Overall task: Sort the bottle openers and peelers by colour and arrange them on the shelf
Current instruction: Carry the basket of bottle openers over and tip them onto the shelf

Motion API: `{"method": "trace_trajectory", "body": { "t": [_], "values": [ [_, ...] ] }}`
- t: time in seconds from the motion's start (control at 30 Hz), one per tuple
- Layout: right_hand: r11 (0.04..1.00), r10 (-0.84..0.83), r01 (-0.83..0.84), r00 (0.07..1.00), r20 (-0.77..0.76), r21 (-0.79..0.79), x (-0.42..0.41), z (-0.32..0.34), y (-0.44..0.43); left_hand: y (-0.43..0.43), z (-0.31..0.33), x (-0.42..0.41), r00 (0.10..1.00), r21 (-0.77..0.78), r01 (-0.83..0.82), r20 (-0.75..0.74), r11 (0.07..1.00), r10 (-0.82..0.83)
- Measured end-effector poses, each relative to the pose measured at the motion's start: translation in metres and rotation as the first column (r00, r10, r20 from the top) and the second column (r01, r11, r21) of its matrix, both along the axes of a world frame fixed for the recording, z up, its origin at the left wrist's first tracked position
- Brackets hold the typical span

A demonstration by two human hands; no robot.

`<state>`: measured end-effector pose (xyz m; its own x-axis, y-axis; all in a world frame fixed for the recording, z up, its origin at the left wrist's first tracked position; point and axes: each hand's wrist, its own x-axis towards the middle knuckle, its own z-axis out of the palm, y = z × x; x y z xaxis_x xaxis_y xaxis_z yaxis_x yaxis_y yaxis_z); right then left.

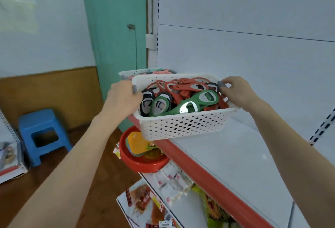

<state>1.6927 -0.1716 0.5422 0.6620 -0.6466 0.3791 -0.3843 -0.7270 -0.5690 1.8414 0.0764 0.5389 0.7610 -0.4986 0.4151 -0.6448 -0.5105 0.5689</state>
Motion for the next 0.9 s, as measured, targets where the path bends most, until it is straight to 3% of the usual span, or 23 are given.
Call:
{"method": "trace_trajectory", "body": {
  "t": [0.2, 0.53, 0.9],
  "values": [
    [0.999, -0.036, 0.036, 0.998, -0.056, -0.015, 0.028, -0.001, -0.037, -0.037, -0.011, 0.031, 0.997, -0.01, 0.067, -0.039, 0.998, -0.067],
    [0.999, 0.02, -0.028, 0.988, -0.153, -0.046, 0.072, -0.007, -0.088, -0.074, -0.031, 0.047, 0.994, -0.031, 0.015, -0.112, 0.999, -0.018],
    [0.995, 0.1, -0.093, 0.969, -0.225, 0.042, 0.103, -0.039, -0.114, -0.089, -0.046, 0.055, 0.984, 0.035, -0.063, -0.165, 0.997, 0.068]
  ]
}}
